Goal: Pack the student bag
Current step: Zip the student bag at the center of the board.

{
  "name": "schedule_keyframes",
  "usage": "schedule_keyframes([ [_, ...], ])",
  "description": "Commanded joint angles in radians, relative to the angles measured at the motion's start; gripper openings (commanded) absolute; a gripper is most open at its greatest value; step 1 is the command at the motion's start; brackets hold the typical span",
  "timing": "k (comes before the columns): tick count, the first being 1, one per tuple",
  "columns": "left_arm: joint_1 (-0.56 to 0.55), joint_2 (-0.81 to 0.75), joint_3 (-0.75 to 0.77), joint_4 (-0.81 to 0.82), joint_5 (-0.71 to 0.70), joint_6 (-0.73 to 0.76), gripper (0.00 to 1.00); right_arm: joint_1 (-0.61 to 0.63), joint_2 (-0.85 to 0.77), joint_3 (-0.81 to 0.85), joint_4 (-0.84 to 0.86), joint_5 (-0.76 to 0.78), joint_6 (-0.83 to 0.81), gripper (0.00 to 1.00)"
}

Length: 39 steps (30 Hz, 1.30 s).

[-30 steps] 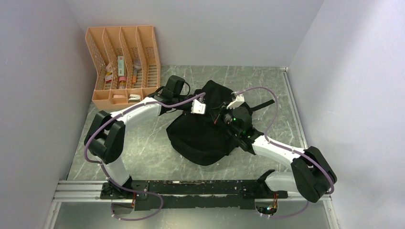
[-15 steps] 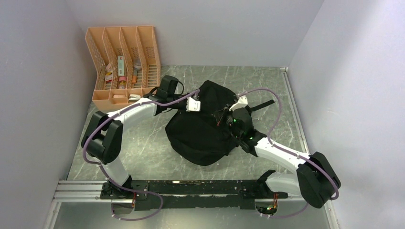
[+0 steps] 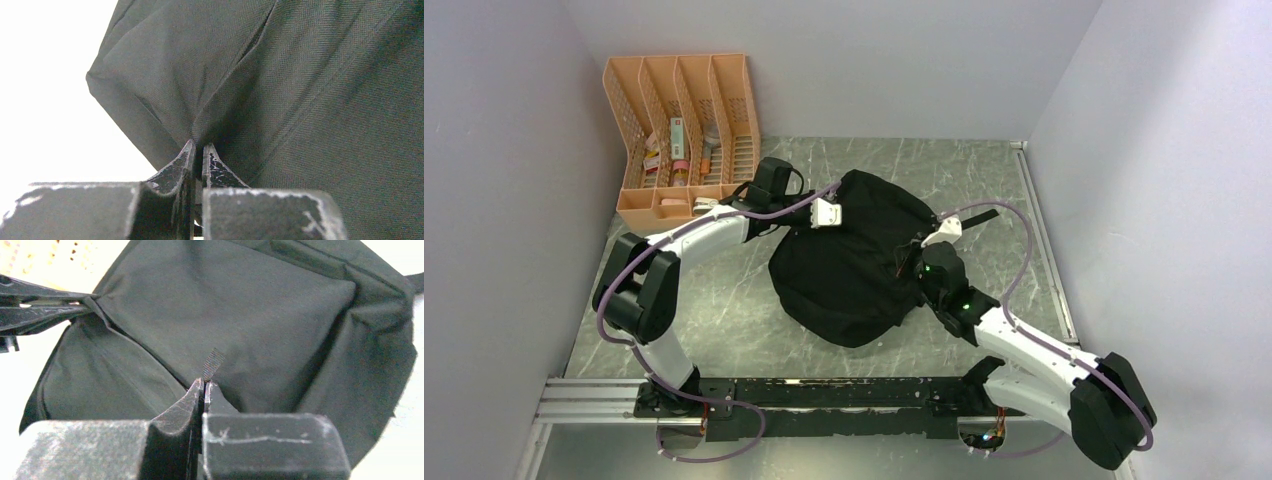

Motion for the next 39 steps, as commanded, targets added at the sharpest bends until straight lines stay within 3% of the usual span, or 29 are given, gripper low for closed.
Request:
schedule_keyframes([
  [1,0.064,0.011,-0.012,0.024,-0.149,-0.013,0.05,-0.009,-0.062,-0.037,-0.105,0.131,0.007,0.00],
  [10,0.082,0.033,-0.011,0.042,-0.194,-0.025,0.05,-0.009,-0.131,-0.076,-0.271,0.180,0.107,0.00],
  [18,0.094,0.032,-0.021,0.062,-0.194,-0.037,0.05,-0.009,-0.100,-0.056,-0.440,0.210,0.247,0.00],
  [23,0.099,0.024,-0.025,0.082,-0.175,-0.054,0.05,-0.009,-0.075,-0.058,-0.417,0.152,0.257,0.00],
  [24,0.099,0.020,-0.026,0.087,-0.166,-0.062,0.05,-0.009,-0.079,-0.057,-0.401,0.138,0.251,0.04],
  [31,0.097,-0.108,-0.075,0.261,-0.026,-0.247,0.43,-0.009,-0.165,0.008,-0.347,0.132,0.157,0.31],
  [34,0.097,-0.181,-0.121,0.380,0.027,-0.406,0.70,-0.009,-0.190,0.058,-0.372,0.154,0.110,0.39],
  [39,0.096,-0.291,-0.202,0.560,-0.015,-0.751,0.85,-0.010,-0.215,0.130,-0.436,0.181,0.054,0.47],
])
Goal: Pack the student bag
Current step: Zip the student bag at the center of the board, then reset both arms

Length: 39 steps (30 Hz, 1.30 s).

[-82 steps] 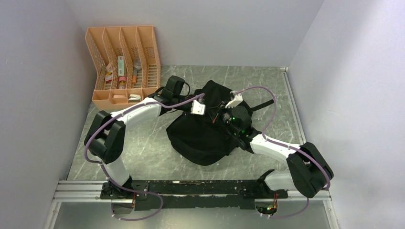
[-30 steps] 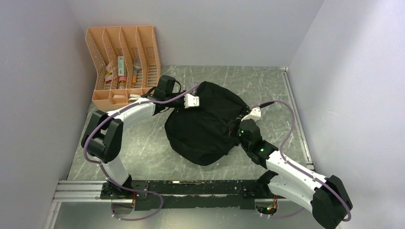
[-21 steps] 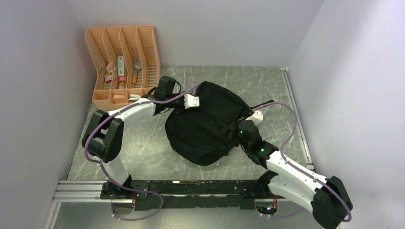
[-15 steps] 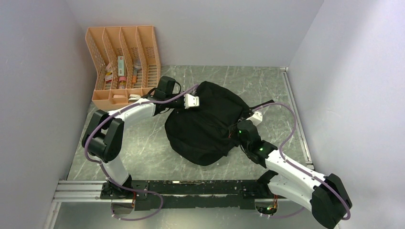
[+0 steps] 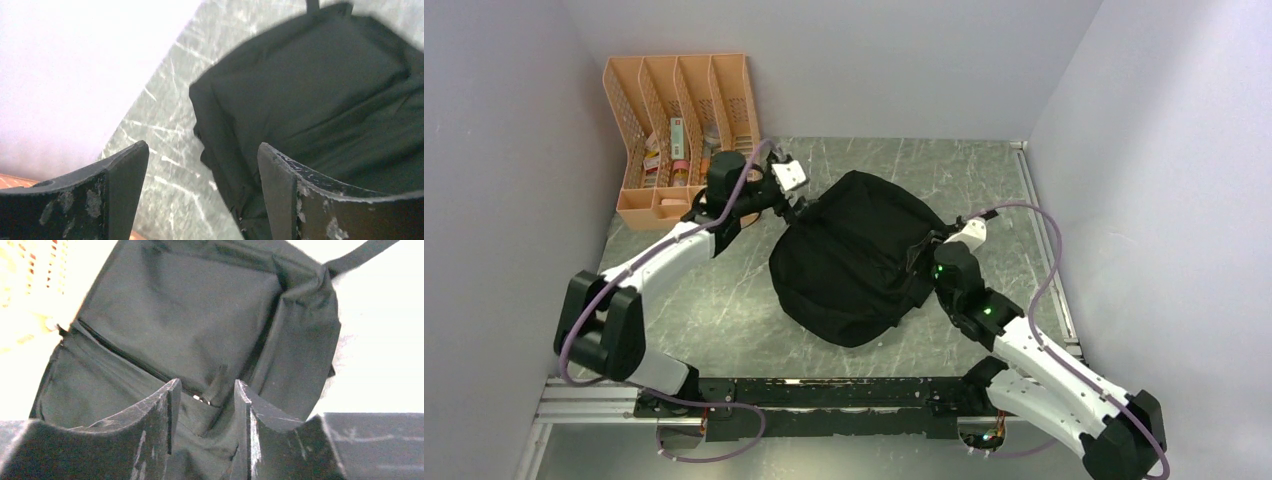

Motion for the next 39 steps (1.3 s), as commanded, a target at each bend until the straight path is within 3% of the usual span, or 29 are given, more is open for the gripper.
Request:
schedule_keyframes([
  [1,-0.001,-0.106,-0.055,0.213,-0.041,-0.367,0.88,-0.004,-0.029,0.078,-0.079,0.052,-0.081,0.49],
  [5,-0.002,-0.223,-0.091,0.120,-0.214,-0.525,0.96,-0.004,-0.003,0.141,-0.160,-0.005,-0.162,0.65],
  [8,-0.002,-0.310,-0.102,0.016,-0.333,-0.696,0.97,-0.004,0.031,0.183,-0.235,-0.024,-0.193,0.75],
  [12,-0.002,-0.304,0.029,-0.453,-0.534,-0.760,0.97,-0.010,0.045,0.204,-0.264,-0.038,-0.240,0.81],
  [14,0.003,-0.324,0.013,-0.541,-0.622,-0.774,0.97,-0.024,0.043,0.211,-0.267,-0.082,-0.283,0.84],
  [18,0.082,-0.468,-0.120,-0.553,-0.660,-0.841,0.97,-0.152,0.019,0.221,-0.271,-0.258,-0.316,0.99],
  [22,0.214,-0.540,-0.181,-0.611,-0.645,-0.886,0.97,-0.322,-0.045,0.225,-0.263,-0.398,-0.326,1.00],
  [26,0.302,-0.613,-0.223,-0.612,-0.625,-0.908,0.97,-0.339,-0.077,0.284,-0.318,-0.299,-0.353,1.00],
  [39,0.304,-0.732,-0.270,-0.589,-0.671,-0.883,0.97,-0.339,-0.225,0.292,-0.256,-0.119,-0.482,1.00],
])
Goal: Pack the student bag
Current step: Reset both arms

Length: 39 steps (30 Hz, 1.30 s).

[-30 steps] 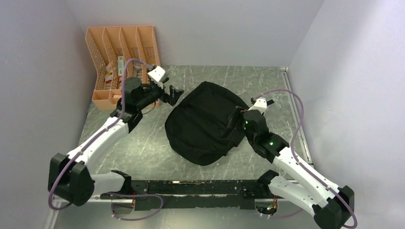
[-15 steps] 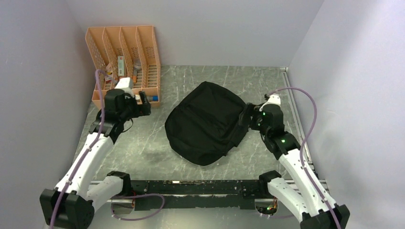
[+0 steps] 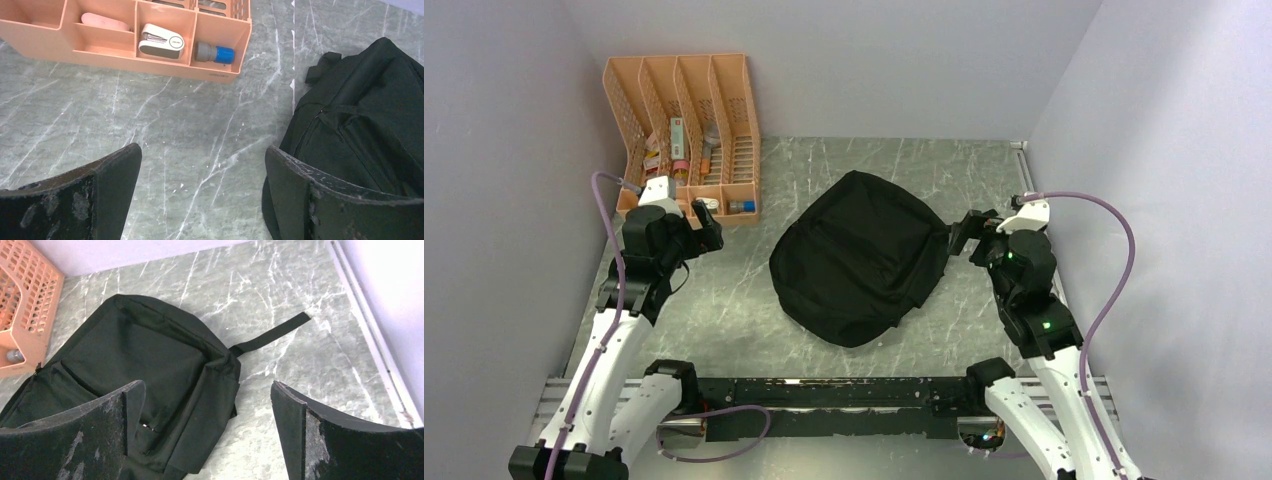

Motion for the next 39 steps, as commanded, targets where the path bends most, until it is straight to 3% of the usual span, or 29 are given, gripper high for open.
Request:
schedule_keyframes([
  [1,0.006,-0.030,-0.014,0.013,-0.012,0.017,0.97,-0.005,-0.032,-0.017,0.048,0.052,-0.072,1.00],
  [39,-0.003,-0.062,-0.025,0.024,-0.013,0.043,0.97,-0.005,-0.051,-0.112,0.177,0.038,-0.059,1.00],
])
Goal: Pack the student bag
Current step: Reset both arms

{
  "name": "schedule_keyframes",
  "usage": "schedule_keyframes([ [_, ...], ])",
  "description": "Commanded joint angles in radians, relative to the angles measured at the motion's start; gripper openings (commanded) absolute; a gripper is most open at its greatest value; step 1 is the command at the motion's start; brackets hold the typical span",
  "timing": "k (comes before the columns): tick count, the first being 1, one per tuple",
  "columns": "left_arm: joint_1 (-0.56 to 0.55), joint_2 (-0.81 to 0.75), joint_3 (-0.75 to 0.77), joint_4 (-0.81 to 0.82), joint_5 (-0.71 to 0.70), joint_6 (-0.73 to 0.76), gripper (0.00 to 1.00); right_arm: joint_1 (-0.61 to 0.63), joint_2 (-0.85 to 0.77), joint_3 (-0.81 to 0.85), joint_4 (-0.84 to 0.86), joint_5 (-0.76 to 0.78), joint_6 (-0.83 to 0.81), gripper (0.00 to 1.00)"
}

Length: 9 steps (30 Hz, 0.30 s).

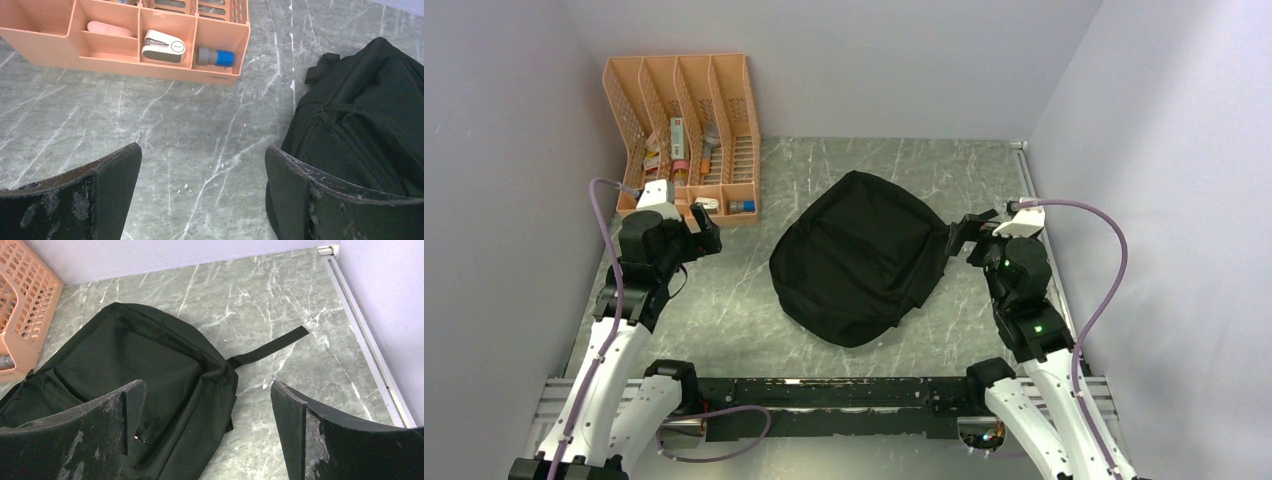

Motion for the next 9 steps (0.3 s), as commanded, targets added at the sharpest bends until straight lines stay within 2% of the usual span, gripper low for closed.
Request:
schedule_keyframes([
  [1,-0.002,-0.007,-0.003,0.023,-0.013,0.011,0.97,-0.004,-0.003,-0.011,0.037,0.033,0.005,1.00],
  [9,-0.002,-0.002,-0.002,0.022,-0.011,0.015,0.97,-0.004,0.001,-0.024,0.053,0.040,0.005,1.00],
])
